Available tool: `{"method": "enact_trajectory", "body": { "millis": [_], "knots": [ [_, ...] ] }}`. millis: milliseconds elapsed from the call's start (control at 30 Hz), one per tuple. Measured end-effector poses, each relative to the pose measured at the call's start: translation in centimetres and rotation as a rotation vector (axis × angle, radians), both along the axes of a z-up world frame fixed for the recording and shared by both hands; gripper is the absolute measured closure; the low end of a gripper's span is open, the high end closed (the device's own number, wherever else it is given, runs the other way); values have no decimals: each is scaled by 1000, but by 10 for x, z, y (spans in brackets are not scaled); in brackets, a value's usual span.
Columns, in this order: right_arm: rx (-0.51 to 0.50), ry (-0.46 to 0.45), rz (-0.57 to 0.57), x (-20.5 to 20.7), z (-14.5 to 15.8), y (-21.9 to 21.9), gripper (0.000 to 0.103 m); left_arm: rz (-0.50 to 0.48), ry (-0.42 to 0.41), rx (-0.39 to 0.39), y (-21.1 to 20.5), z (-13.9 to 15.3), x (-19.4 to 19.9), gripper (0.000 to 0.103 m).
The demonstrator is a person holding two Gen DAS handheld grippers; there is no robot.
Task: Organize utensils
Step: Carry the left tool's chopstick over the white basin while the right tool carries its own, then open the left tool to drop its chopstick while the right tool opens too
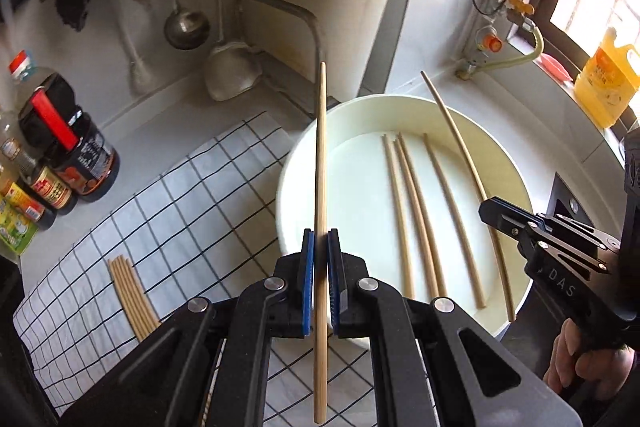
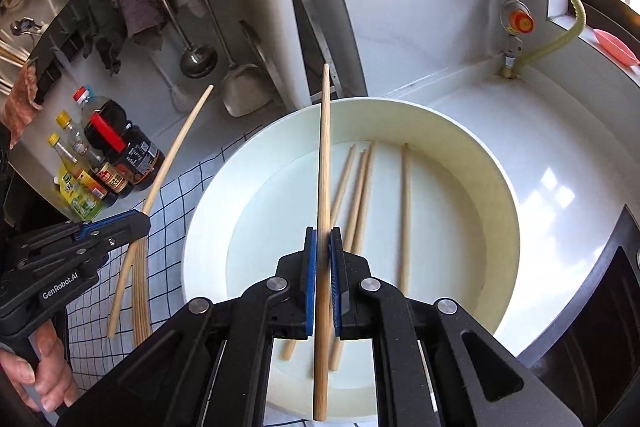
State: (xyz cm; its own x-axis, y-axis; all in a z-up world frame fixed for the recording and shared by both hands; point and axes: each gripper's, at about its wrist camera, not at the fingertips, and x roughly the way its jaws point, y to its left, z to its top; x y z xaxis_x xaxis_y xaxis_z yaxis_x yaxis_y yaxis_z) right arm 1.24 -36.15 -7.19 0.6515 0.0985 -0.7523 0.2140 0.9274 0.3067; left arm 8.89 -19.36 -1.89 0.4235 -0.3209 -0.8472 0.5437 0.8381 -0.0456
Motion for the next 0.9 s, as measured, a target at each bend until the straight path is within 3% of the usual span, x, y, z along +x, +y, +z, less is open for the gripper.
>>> {"method": "enact_trajectory", "body": {
  "millis": [367, 700, 900],
  "knots": [
    [37, 94, -37, 16, -39, -21, 97, -97, 79, 57, -68, -42, 12, 96],
    [57, 159, -62, 17, -60, -32, 97, -108, 134, 80, -86, -65, 19, 96],
    [63, 151, -58, 16, -57, -32, 96, -91, 147, 93, -85, -68, 21, 94]
  ]
}}
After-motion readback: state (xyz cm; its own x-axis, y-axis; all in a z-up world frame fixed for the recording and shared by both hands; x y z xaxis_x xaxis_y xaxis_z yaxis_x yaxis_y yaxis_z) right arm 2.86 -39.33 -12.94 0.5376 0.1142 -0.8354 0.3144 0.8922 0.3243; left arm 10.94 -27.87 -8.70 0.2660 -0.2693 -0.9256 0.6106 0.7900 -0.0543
